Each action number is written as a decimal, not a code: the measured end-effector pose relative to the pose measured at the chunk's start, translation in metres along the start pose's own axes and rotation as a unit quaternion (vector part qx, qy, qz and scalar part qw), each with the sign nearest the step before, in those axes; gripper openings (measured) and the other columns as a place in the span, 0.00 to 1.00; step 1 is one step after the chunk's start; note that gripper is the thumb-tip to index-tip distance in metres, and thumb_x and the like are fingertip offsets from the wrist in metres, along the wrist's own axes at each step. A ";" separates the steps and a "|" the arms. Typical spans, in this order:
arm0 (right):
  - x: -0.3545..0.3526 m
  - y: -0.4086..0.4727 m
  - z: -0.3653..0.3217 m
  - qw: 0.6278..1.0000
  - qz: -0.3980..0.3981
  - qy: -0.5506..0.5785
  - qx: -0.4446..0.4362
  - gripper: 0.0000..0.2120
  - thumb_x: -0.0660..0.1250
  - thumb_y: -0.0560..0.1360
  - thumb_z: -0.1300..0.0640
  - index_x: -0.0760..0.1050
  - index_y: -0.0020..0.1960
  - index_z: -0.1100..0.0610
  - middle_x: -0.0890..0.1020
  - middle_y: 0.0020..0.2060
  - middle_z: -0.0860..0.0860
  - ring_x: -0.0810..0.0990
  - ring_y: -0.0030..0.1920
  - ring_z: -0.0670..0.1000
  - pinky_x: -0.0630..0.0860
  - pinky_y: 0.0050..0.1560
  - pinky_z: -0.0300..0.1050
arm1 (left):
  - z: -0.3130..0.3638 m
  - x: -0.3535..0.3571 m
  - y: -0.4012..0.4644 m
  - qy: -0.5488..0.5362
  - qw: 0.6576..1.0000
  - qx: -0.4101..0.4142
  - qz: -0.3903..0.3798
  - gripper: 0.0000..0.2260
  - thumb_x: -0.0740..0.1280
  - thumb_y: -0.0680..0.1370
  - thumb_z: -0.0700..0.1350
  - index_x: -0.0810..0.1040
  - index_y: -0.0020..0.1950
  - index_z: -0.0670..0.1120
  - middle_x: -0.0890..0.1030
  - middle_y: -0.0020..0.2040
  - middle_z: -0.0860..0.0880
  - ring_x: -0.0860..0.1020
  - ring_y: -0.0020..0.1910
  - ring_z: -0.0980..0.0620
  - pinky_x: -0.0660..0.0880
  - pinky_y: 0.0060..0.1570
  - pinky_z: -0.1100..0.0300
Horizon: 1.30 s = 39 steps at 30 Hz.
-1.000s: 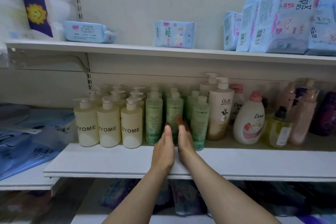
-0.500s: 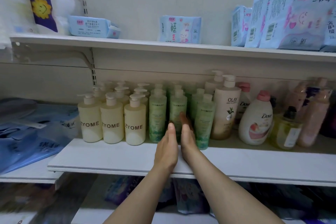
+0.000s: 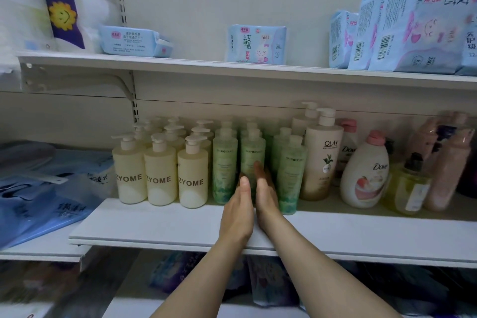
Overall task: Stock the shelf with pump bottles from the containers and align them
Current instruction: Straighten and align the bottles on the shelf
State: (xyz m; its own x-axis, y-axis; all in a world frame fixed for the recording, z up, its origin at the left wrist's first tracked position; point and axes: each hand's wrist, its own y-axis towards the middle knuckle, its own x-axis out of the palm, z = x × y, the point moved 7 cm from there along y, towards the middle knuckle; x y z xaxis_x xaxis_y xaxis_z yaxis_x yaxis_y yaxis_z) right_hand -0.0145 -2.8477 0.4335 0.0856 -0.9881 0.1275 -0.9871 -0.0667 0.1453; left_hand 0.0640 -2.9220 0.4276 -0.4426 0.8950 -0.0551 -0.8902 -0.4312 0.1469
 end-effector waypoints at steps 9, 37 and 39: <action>-0.001 -0.007 -0.003 1.000 -0.005 -0.011 -0.003 0.29 0.60 0.77 0.32 0.72 0.72 0.47 0.79 0.65 0.48 0.76 0.65 0.51 0.70 0.69 0.47 | 0.001 -0.001 -0.001 0.009 1.000 0.029 0.000 0.29 0.48 0.79 0.69 0.69 0.74 0.58 0.71 0.73 0.55 0.67 0.69 0.60 0.60 0.65 0.63; -0.089 -0.032 -0.017 0.998 -0.045 -0.024 0.027 0.28 0.55 0.82 0.38 0.66 0.77 0.52 0.69 0.75 0.48 0.67 0.74 0.47 0.61 0.77 0.52 | 0.020 0.078 -0.023 -0.010 0.998 0.010 -0.067 0.34 0.46 0.78 0.71 0.63 0.77 0.55 0.66 0.76 0.54 0.64 0.74 0.56 0.59 0.66 0.63; -0.089 -0.027 -0.015 0.998 -0.044 -0.030 0.034 0.29 0.55 0.82 0.39 0.64 0.78 0.53 0.67 0.76 0.49 0.65 0.75 0.48 0.60 0.78 0.52 | 0.017 0.078 -0.020 -0.012 0.998 0.011 -0.057 0.34 0.46 0.77 0.72 0.64 0.77 0.56 0.67 0.76 0.54 0.64 0.74 0.56 0.59 0.68 0.62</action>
State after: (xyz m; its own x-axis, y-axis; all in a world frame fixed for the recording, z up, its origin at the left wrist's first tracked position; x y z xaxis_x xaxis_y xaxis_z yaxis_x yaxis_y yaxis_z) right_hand 0.0063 -2.7563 0.4331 0.1662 -0.9843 0.0585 -0.9831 -0.1608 0.0872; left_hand 0.0495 -2.8416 0.4374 -0.3347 0.9411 -0.0486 -0.9322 -0.3232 0.1628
